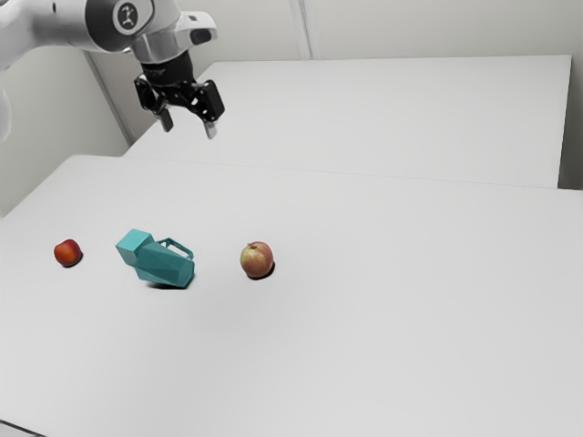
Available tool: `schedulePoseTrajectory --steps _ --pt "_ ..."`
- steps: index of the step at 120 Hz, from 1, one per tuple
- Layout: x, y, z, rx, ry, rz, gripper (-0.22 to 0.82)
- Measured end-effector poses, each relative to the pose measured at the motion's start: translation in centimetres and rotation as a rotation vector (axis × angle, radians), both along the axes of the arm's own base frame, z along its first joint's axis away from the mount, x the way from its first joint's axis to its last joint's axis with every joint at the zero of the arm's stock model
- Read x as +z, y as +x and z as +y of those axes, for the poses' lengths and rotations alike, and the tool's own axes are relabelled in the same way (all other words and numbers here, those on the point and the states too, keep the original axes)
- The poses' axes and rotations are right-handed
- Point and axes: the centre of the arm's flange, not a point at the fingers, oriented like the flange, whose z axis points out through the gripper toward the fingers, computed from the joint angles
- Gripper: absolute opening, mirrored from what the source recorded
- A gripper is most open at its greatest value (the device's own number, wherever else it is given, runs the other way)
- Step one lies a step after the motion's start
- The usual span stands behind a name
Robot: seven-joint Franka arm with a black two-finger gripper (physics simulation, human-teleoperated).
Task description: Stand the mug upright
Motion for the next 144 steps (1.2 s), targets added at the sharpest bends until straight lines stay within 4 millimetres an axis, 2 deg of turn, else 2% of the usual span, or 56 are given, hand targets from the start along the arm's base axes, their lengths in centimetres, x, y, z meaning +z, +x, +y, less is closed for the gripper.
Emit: schedulePoseTrajectory --steps 12,26,55,73,83,91,100,113,127,144 --pt "0.3 -0.3 -0.3 -0.003 0.001 -0.002 0.6" --pt "0.4 -0.6 0.3 0.01 0.003 0.006 0.6" --pt "-0.6 -0.7 1.6 0.038 0.001 0.035 0.6" --pt "-2.3 -0.8 1.8 0.051 -0.038 0.073 0.6" --pt "-3.4 -0.8 2.7 0.047 -0.092 0.093 0.6" --pt "-5.0 -0.8 4.5 0.045 -0.144 0.109 0.6" --pt "-6.7 -0.7 7.4 0.055 -0.212 0.113 0.6" --pt "-9.2 -0.9 13.2 0.101 -0.305 0.112 0.6" --pt "-11.6 -2.0 19.3 0.142 -0.381 0.103 0.6" --pt "-15.2 -2.4 23.2 0.105 -0.46 0.109 0.6"
